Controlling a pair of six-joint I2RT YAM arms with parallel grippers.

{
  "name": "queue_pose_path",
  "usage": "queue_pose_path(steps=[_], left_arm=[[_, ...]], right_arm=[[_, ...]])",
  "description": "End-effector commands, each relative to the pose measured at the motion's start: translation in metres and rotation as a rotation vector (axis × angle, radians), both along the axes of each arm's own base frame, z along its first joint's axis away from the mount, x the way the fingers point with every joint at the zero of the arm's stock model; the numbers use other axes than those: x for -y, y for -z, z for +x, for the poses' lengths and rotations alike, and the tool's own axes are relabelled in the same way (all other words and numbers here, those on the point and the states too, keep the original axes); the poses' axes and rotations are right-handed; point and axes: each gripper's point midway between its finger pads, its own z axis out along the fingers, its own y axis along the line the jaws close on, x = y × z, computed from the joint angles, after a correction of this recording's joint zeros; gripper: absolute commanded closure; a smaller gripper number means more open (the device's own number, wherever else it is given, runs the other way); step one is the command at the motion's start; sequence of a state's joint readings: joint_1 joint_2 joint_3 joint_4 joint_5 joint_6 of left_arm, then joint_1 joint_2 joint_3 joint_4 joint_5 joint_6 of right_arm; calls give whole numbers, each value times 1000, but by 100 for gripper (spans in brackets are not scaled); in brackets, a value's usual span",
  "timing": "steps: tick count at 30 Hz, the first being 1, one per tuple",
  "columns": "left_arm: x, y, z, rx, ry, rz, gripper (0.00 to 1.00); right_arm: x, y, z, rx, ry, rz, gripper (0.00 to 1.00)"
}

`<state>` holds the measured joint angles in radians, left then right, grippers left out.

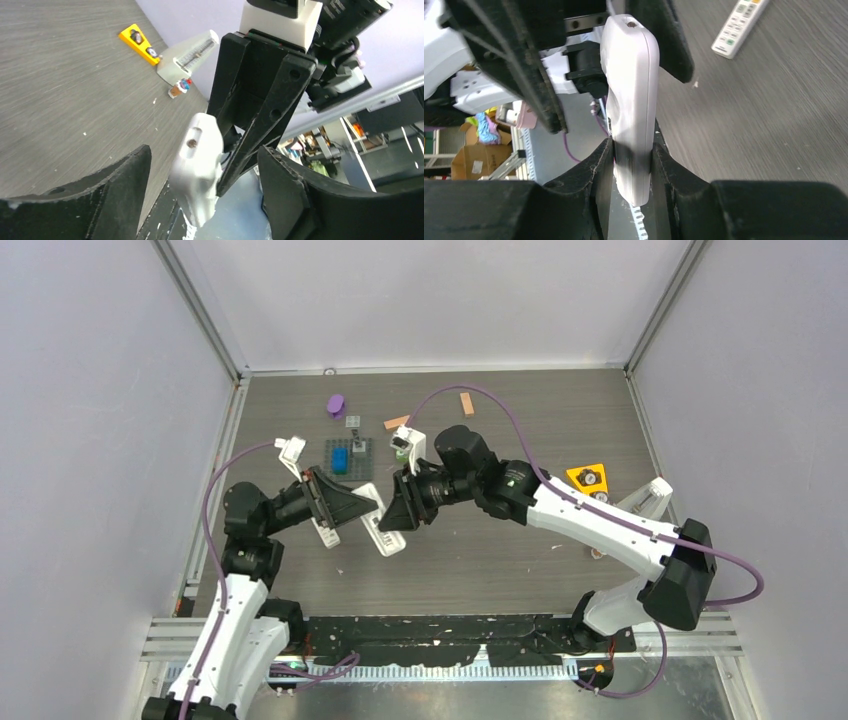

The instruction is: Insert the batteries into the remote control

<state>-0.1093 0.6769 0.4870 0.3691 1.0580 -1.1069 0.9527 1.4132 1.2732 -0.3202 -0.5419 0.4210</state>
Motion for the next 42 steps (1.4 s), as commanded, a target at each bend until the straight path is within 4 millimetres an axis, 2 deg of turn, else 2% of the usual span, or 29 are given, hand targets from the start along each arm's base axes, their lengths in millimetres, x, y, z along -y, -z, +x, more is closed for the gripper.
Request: queue_pose_path(steps=[1, 5, 9, 10, 12, 17, 18, 22, 28, 29, 30, 37, 42], left_arm=[[-11, 23, 14, -57, -144, 125, 18], [-35, 60, 29, -185, -341, 278, 12], [-78, 89, 36, -294, -602, 455, 9], [-86, 92, 34, -309, -646, 487, 9], [-102, 96, 27, -335, -720, 539, 9], [-140, 96, 11, -392, -899, 660, 9], [-143, 95, 8, -393, -910, 676, 9], [-153, 84, -4, -367, -932, 719, 9], [-177, 70, -20, -358, -1033, 798, 10], [-178, 69, -21, -356, -1039, 794, 10], [-178, 67, -22, -354, -1041, 787, 10], [-175, 62, -17, -350, -1054, 738, 10], [-174, 63, -14, -357, -1046, 746, 11]], right_arm=[[0, 12, 24, 13, 143, -67, 92], [7, 39, 36, 6, 222, -151, 92], [11, 76, 50, 45, 282, -284, 92], [13, 85, 49, 49, 284, -326, 92], [11, 110, 67, 99, 338, -449, 92], [11, 146, 100, 193, 452, -659, 92], [9, 152, 110, 216, 483, -688, 92], [-4, 161, 130, 294, 479, -719, 92], [-22, 178, 151, 355, 509, -793, 92], [-18, 189, 153, 372, 522, -844, 92], [-23, 184, 158, 387, 539, -840, 91], [-37, 192, 170, 459, 601, -897, 88], [-47, 199, 170, 462, 604, -910, 87]])
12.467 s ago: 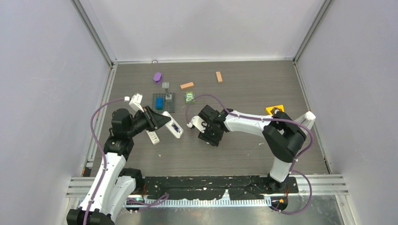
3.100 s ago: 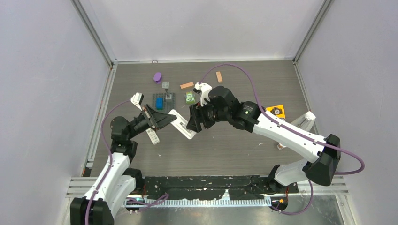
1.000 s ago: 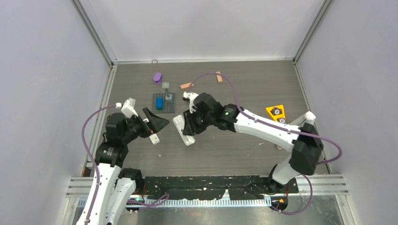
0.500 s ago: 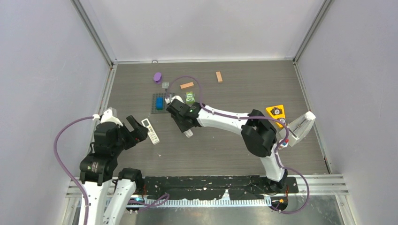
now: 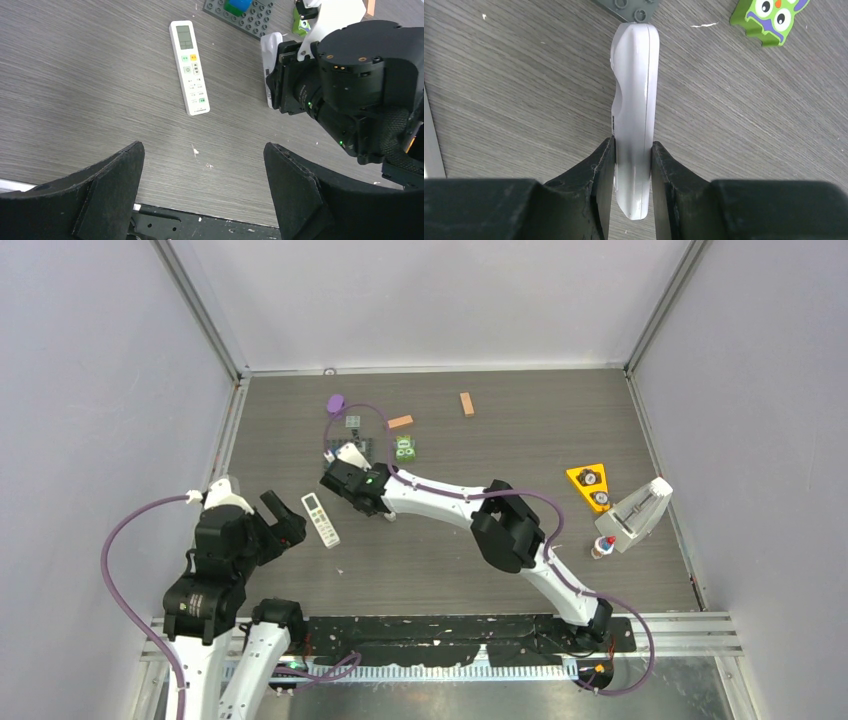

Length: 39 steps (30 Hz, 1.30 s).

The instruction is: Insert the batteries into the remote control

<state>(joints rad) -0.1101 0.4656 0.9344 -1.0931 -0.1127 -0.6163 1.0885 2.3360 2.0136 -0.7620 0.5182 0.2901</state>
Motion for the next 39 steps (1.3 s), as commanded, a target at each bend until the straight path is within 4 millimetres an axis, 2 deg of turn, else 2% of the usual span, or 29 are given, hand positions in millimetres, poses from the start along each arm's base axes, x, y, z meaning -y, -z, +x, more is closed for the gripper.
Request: queue_pose_path(steps=[1, 9, 13, 18, 22, 28, 30, 35, 39], left_arm=[[-2, -10, 5, 29, -11, 7, 10], [-1, -5, 8, 17, 2, 14, 11], [0, 1, 8, -5, 7, 17, 11], [1, 7, 8, -22, 16, 15, 11], [1, 8, 8, -28, 18, 17, 11], [1, 12, 7, -38, 19, 18, 11], [1, 13, 7, -40, 19, 18, 11], [3, 15, 7, -41, 24, 12, 11], [8, 19, 9, -45, 40, -8, 11]], right_arm=[[-10, -10, 5, 47, 28, 6, 87], [-31, 20, -14, -41, 26, 55, 87], [-37, 27, -19, -66, 36, 86, 83], [-45, 29, -33, -124, 18, 159, 64], [-58, 22, -44, -189, 3, 299, 61], [-62, 9, -45, -202, -8, 323, 54], [-64, 5, -49, -217, -15, 343, 50], [-68, -16, -56, -233, -42, 414, 32], [-61, -28, -56, -243, -34, 467, 29]])
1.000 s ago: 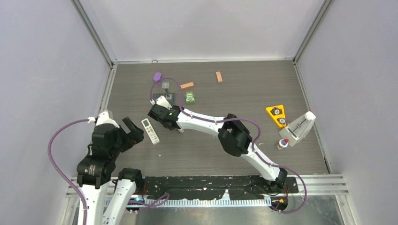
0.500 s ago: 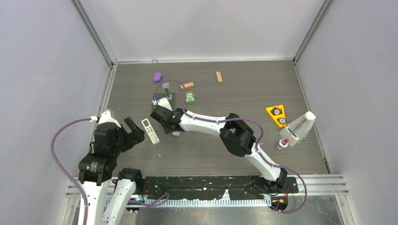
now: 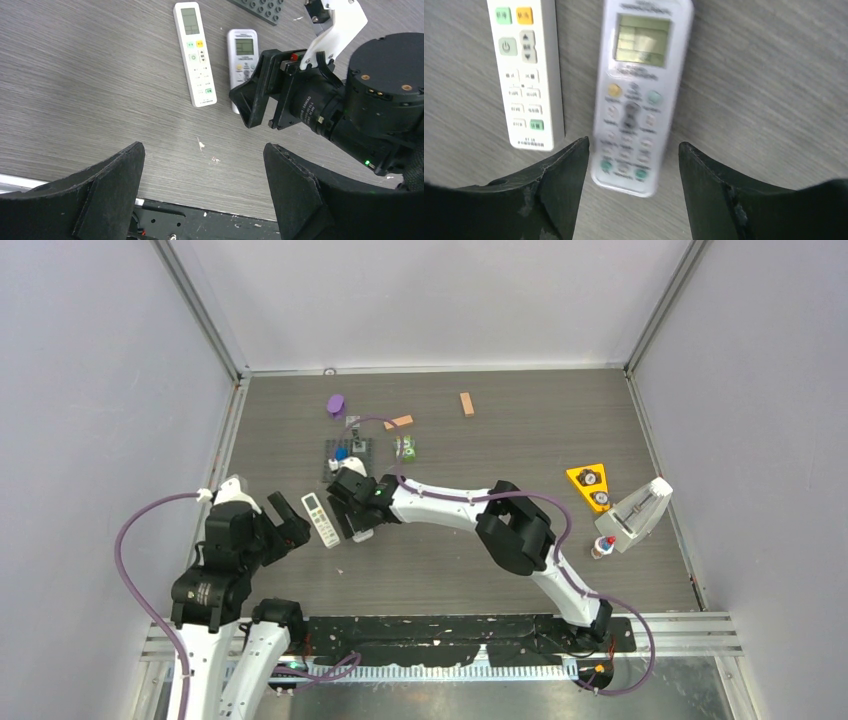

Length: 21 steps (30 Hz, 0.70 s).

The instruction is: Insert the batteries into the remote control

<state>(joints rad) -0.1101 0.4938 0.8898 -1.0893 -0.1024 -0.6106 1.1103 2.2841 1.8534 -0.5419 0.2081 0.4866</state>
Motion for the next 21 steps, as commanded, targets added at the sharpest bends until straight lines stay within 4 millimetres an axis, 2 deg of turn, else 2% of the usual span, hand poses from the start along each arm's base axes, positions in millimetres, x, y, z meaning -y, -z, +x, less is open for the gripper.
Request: queue_pose_path(steps=[1, 3, 6, 7, 8, 9, 10, 11, 12, 13, 14, 15, 16, 17, 18, 19, 20, 21], left_arm=[[7, 0, 8, 21, 32, -20, 11], [9, 3, 9, 16, 37, -30, 11], [12, 5, 11, 13, 43, -41, 11], [13, 5, 13, 15, 47, -47, 11], [14, 6, 14, 13, 50, -48, 11], [15, 6, 15, 12, 52, -53, 11], [15, 8, 16, 7, 52, -56, 11], [16, 9, 17, 4, 56, -59, 11], [17, 11, 18, -2, 58, -60, 10], [18, 13, 19, -9, 60, -61, 10], [18, 15, 19, -16, 61, -64, 8], [19, 18, 21, -24, 61, -65, 7], [20, 20, 21, -33, 65, -71, 1], [20, 22, 22, -36, 66, -71, 1], [21, 22, 24, -32, 67, -70, 0], [21, 20, 27, -18, 70, -69, 1], [21, 19, 29, -7, 70, -69, 0], [21, 16, 30, 6, 70, -70, 0]], right_arm=[[-7, -51, -2, -4, 8, 157, 28], [-2, -62, 0, 1, 14, 180, 25], [5, -64, 0, -7, 21, 189, 24], [6, -71, 1, -6, 22, 207, 24], [10, -67, 0, -15, 25, 201, 24], [12, -76, 1, -13, 25, 224, 24], [18, -72, 0, -21, 31, 218, 24], [23, -84, 3, -7, 40, 241, 24], [32, -78, 1, -16, 49, 226, 24], [39, -93, 6, 8, 62, 255, 24], [52, -84, 3, 0, 73, 233, 24], [62, -100, 9, 26, 93, 261, 24], [80, -89, 11, 17, 116, 231, 23], [91, -107, 13, 49, 127, 255, 23], [115, -114, 16, 79, 165, 248, 22], [134, -102, 12, 82, 173, 210, 21], [154, -125, 19, 142, 211, 235, 18], [173, -118, 16, 159, 214, 197, 17]])
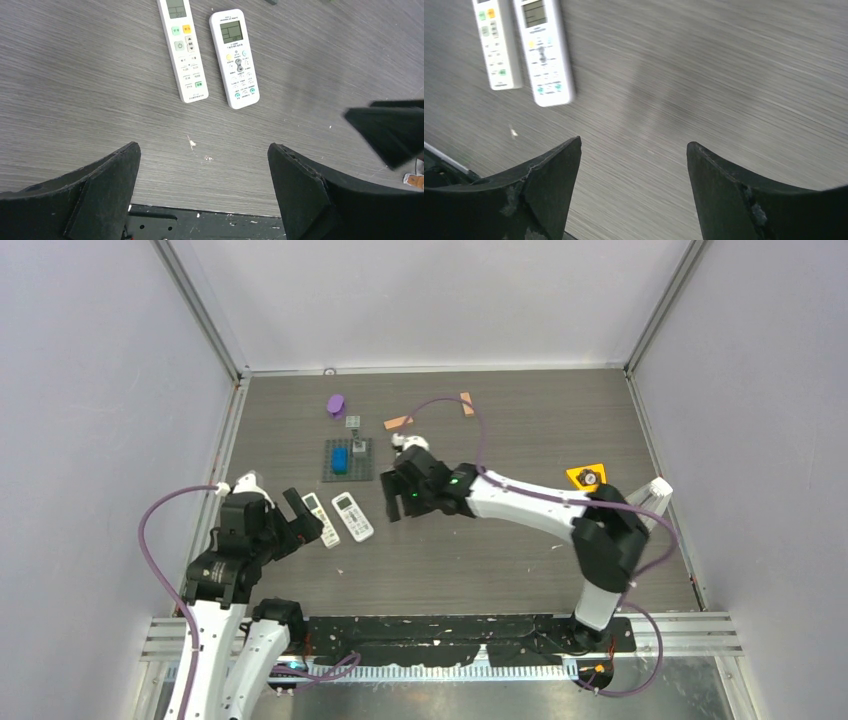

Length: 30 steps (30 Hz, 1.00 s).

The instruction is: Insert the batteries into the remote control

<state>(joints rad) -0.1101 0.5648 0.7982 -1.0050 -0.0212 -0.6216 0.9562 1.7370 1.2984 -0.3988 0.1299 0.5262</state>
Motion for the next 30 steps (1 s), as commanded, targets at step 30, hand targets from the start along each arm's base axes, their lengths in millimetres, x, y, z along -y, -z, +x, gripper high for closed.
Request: queue_pose_path(steps=[30], left_arm=[[-38, -97, -23, 569, -151, 62, 0]], right_arm=[[376, -283, -61, 927, 859, 68, 5]])
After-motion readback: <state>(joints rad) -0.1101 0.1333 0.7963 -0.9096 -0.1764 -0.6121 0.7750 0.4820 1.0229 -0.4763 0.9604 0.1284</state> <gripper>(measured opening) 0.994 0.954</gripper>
